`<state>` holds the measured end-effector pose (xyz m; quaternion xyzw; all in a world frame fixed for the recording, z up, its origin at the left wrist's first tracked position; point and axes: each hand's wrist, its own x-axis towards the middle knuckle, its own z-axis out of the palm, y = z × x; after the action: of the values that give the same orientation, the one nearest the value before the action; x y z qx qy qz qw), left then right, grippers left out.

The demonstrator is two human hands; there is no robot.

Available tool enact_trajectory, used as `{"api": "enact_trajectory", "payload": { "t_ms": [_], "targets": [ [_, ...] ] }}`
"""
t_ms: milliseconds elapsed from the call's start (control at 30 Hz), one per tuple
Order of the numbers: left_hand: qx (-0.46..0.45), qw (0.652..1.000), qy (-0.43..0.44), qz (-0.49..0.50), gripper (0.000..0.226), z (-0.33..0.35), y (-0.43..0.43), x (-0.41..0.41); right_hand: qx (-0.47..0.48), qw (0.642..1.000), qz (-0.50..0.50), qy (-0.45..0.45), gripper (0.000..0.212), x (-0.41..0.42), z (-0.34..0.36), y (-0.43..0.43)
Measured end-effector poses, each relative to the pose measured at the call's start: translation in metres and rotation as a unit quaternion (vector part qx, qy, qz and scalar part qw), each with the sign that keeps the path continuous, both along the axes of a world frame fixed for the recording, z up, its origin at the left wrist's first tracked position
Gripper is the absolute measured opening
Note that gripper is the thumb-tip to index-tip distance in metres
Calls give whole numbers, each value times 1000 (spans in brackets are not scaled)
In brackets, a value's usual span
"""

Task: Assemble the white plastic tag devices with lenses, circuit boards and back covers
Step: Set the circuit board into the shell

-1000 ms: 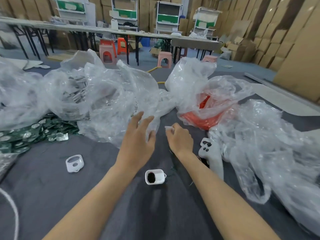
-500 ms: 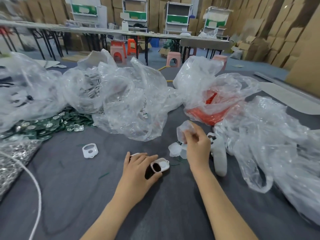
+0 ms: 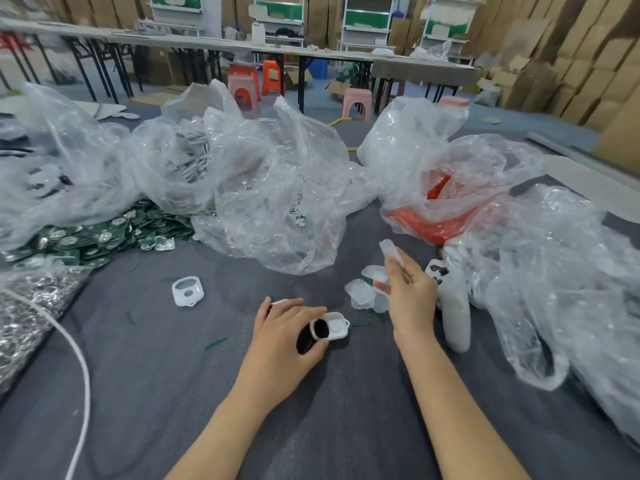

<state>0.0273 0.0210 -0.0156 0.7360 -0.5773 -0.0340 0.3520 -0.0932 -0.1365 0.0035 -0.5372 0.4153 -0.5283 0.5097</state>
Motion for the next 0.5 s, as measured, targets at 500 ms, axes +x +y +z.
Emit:
{"api": "enact_trajectory", "payload": {
  "t_ms": [500],
  "targets": [
    [-95, 972, 211, 34, 35, 10, 2, 1, 11, 953, 301, 40, 14, -3, 25, 22]
  ]
}}
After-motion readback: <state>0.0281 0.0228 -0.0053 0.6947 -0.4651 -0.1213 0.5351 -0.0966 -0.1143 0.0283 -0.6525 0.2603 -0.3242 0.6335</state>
